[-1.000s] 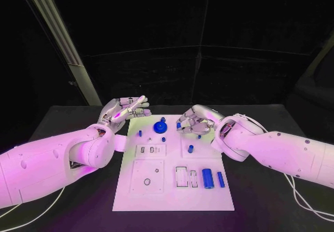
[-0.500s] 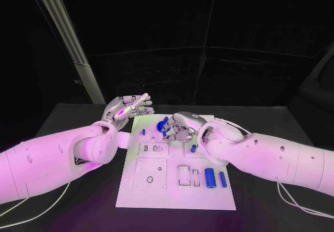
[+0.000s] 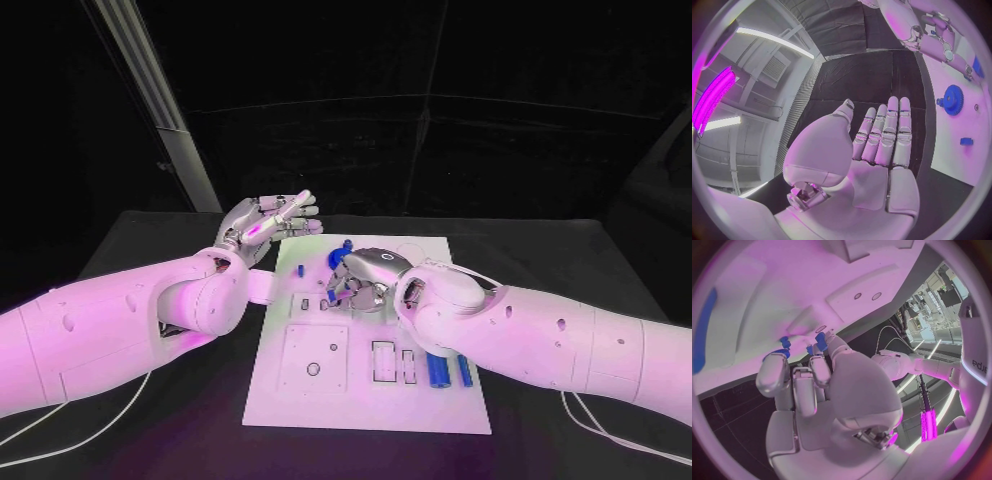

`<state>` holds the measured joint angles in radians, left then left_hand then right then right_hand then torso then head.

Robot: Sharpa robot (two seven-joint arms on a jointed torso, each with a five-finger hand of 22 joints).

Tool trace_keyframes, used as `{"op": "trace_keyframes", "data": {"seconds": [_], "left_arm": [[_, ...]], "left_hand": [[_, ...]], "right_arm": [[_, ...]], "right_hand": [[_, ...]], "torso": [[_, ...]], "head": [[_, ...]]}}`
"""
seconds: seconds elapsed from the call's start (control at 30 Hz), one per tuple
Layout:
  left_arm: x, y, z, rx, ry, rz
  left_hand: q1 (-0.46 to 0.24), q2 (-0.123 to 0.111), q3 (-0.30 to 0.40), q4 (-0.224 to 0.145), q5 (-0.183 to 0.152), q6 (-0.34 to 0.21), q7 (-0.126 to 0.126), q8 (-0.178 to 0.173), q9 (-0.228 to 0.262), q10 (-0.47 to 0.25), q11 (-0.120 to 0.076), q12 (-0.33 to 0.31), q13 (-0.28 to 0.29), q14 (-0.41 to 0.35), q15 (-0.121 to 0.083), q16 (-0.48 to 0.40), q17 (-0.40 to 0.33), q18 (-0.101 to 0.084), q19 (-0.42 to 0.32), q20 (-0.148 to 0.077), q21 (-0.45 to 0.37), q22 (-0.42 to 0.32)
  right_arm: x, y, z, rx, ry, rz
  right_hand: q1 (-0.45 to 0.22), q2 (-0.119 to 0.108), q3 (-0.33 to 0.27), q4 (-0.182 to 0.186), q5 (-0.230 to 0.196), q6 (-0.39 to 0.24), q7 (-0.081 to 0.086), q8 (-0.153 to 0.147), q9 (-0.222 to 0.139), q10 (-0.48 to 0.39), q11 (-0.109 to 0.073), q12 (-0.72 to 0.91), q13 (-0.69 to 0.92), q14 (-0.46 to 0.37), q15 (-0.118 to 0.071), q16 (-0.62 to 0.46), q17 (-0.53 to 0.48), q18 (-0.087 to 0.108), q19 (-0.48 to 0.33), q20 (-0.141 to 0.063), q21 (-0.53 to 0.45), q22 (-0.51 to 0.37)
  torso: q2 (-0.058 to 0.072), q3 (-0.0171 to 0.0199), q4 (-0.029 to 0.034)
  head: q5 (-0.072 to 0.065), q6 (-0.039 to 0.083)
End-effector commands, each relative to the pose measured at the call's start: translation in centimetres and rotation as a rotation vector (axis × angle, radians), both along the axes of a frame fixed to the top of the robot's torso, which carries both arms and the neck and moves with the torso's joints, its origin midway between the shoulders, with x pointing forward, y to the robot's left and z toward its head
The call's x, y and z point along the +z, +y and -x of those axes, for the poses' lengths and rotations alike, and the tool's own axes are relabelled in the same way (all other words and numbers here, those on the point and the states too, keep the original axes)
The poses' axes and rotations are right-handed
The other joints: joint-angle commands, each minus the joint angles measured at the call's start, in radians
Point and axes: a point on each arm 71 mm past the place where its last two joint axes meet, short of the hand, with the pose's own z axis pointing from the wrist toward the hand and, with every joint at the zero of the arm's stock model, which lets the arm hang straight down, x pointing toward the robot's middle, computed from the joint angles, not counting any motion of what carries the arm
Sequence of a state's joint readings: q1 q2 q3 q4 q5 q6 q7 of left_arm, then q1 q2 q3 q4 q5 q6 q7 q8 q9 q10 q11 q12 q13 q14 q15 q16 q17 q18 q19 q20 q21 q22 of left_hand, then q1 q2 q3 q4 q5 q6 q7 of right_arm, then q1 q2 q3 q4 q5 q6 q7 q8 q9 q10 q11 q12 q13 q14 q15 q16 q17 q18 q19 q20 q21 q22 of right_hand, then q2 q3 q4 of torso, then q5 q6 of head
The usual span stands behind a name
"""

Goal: Assemble the parts on the task board

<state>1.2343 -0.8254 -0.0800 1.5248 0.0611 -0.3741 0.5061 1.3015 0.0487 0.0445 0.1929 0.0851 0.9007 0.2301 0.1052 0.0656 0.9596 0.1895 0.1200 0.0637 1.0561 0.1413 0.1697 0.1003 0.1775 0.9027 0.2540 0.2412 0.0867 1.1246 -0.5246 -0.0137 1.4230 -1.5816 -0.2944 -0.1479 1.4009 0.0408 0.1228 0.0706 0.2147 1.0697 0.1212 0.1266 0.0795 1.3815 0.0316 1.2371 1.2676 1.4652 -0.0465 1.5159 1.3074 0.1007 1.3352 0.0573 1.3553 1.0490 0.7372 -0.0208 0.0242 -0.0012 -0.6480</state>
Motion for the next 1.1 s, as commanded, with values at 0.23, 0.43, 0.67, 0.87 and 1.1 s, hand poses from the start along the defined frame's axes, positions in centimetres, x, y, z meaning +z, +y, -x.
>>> {"op": "trace_keyframes", "data": {"seconds": [0.23, 0.43, 0.67, 0.87, 1.1], "left_arm": [[0.2, -0.4, 0.0, -0.019, -0.002, 0.012], [0.1, -0.4, 0.0, -0.02, -0.001, 0.012], [0.1, -0.4, 0.0, -0.021, 0.001, 0.012], [0.1, -0.3, 0.0, -0.021, 0.001, 0.012], [0.1, -0.3, 0.0, -0.021, 0.002, 0.012]], "left_hand": [[0.004, 0.007, 0.0, -0.005, 0.0, 0.005, 0.01, -0.001, 0.0, 0.006, 0.0, 0.0, 0.0, 0.009, 0.001, -0.002, 0.002, 0.007, 0.006, -0.001, -0.004, -0.002], [0.004, 0.007, 0.0, -0.005, 0.0, 0.005, 0.01, -0.001, 0.0, 0.006, 0.0, 0.0, 0.0, 0.009, 0.001, -0.002, 0.002, 0.007, 0.006, -0.001, -0.004, -0.002], [0.004, 0.007, 0.0, -0.005, 0.0, 0.005, 0.01, -0.001, 0.0, 0.006, 0.0, 0.0, 0.0, 0.009, 0.001, -0.002, 0.002, 0.007, 0.006, -0.001, -0.004, -0.002], [0.004, 0.007, 0.0, -0.005, 0.0, 0.005, 0.01, -0.001, 0.0, 0.006, 0.0, 0.0, 0.0, 0.009, 0.001, -0.002, 0.002, 0.007, 0.006, -0.001, -0.004, -0.002], [0.002, 0.009, 0.0, -0.004, 0.0, 0.005, 0.009, -0.002, 0.0, 0.007, -0.001, -0.001, 0.0, 0.009, 0.0, -0.003, 0.002, 0.007, 0.007, -0.001, -0.005, -0.003]], "right_arm": [[-0.5, 0.2, -0.3, 0.0, -0.014, 0.062], [-0.8, 0.2, -0.4, 0.0, -0.013, 0.079], [-1.0, 0.3, -0.4, 0.004, -0.001, 0.101], [-1.2, 0.3, -0.4, 0.005, 0.007, 0.124], [-1.4, 0.4, -0.2, 0.013, 0.019, 0.151]], "right_hand": [[-0.012, -0.001, 0.011, 0.005, 0.005, 0.039, -0.019, 0.006, 0.003, 0.015, -0.013, -0.005, 0.0, 0.082, -0.004, -0.005, 0.155, -0.002, -0.005, 0.001, -0.005, -0.001], [-0.015, -0.004, 0.012, 0.005, 0.006, 0.039, -0.019, 0.005, 0.003, 0.014, -0.013, -0.006, -0.001, 0.082, -0.004, -0.006, 0.154, -0.002, -0.005, 0.001, -0.006, -0.002], [-0.02, -0.009, 0.014, 0.005, 0.005, 0.038, -0.019, 0.003, 0.002, 0.013, -0.013, -0.009, -0.003, 0.082, -0.004, -0.007, 0.152, -0.001, -0.006, 0.001, -0.007, -0.004], [-0.023, -0.012, 0.016, 0.005, 0.004, 0.037, -0.018, 0.002, 0.002, 0.012, -0.013, -0.01, -0.003, 0.082, -0.004, -0.007, 0.152, -0.001, -0.007, 0.001, -0.008, -0.006], [-0.041, -0.029, 0.016, 0.007, -0.002, 0.032, -0.014, -0.004, 0.0, 0.007, -0.01, -0.017, -0.008, 0.081, -0.002, -0.01, 0.148, 0.0, -0.011, 0.002, -0.012, -0.013]], "torso": [[0.0, 0.0008, -0.0008], [0.0, 0.0013, -0.0023], [0.0, 0.0013, -0.0022], [0.0, 0.0019, -0.0023], [0.001, 0.0021, -0.003]], "head": [[-0.002, -0.006], [0.002, -0.008], [0.003, -0.01], [0.003, -0.012], [0.004, -0.015]]}}
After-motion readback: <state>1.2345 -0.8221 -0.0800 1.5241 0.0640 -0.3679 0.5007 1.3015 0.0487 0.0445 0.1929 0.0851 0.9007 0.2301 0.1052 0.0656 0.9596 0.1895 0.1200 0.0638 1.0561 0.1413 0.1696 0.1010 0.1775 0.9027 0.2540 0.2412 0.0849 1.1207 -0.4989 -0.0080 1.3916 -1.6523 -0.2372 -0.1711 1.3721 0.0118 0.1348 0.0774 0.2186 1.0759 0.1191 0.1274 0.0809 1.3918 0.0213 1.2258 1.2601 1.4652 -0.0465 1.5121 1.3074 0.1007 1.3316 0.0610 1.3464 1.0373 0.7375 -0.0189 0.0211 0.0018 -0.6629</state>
